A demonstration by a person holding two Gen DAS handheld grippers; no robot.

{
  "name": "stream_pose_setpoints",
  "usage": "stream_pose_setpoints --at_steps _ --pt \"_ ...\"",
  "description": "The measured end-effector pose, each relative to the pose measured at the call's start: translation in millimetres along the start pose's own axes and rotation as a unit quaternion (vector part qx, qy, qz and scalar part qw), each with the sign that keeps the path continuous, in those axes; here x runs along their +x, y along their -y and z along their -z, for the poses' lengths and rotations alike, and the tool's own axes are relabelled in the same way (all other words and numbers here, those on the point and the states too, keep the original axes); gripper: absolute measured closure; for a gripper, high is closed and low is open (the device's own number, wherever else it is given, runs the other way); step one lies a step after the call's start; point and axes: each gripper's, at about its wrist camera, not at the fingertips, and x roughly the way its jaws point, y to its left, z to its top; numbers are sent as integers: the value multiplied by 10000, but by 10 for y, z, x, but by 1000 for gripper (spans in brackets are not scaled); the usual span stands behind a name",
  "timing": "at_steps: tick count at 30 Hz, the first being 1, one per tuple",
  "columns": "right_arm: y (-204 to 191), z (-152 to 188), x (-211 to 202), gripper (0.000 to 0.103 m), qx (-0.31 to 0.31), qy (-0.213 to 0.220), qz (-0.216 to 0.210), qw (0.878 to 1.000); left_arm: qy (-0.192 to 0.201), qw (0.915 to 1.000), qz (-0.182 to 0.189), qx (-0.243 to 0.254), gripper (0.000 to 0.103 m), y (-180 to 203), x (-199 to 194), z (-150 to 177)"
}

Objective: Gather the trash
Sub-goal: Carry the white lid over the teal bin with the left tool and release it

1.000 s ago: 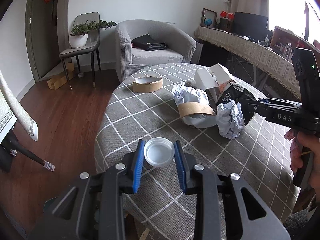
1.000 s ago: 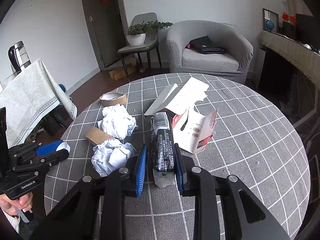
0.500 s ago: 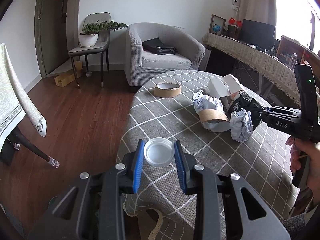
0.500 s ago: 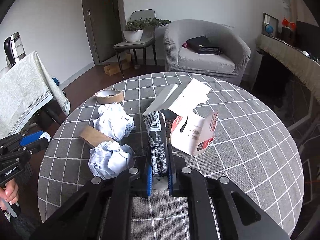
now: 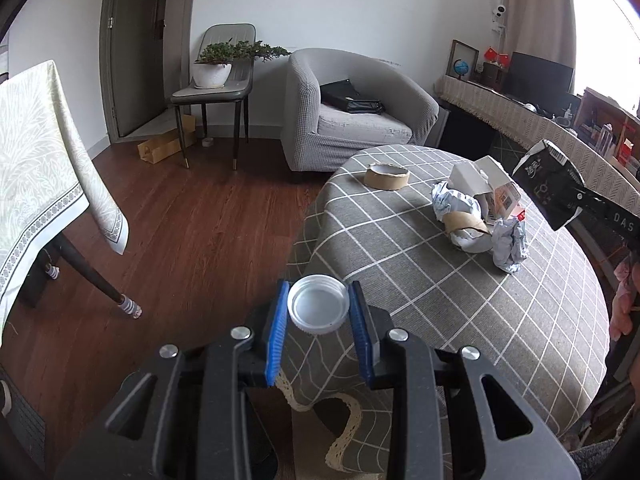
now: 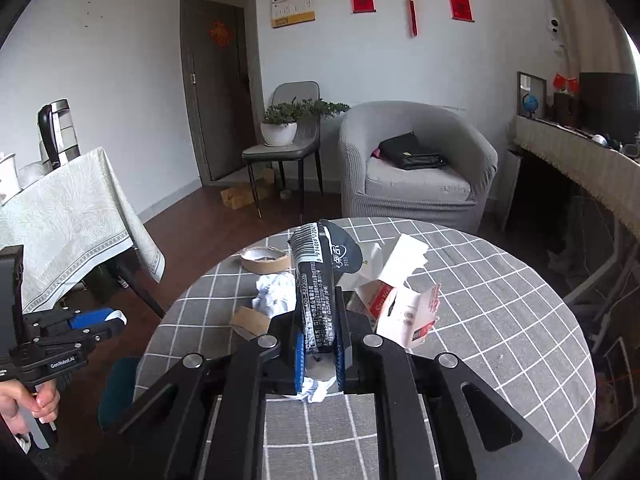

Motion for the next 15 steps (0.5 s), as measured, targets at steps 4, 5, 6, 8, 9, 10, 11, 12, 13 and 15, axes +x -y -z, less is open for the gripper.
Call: stream_pose_setpoints --at_steps 4,5,6,8,9,10,11,12,13,15 --pt "-221 3 -41 92 -107 45 -209 9997 -67 9999 -122 -89 71 -151 -60 83" --pt "-294 7 -41 92 -160 42 -262 9995 -86 9998 -158 -112 71 -198 -71 105" --pt "-362 6 -36 92 -192 37 -313 9993 -104 9997 -184 -135 71 -253 -82 123" --pt "-499 10 -11 92 -239 14 -441 9987 -142 9995 -226 -186 71 -352 -104 171" --pt "-565 12 -5 92 -261 11 -491 9985 -165 9993 -248 -213 71 -401 -113 198" --pt "-634 15 3 92 -283 -1 -551 9981 -195 9991 -276 -251 71 -456 -121 223" --pt "-705 17 17 92 -307 -18 -624 9976 -218 9989 -301 -288 71 -502 -129 247" --pt "-778 17 27 92 -331 -30 -677 9972 -239 9987 -319 -325 71 -554 -137 278" --pt "-843 18 38 92 -349 -40 -729 9967 -267 9984 -341 -359 71 -605 -142 303" --pt "-973 20 65 92 -364 -66 -873 9955 -343 9976 -402 -443 71 -724 -151 357"
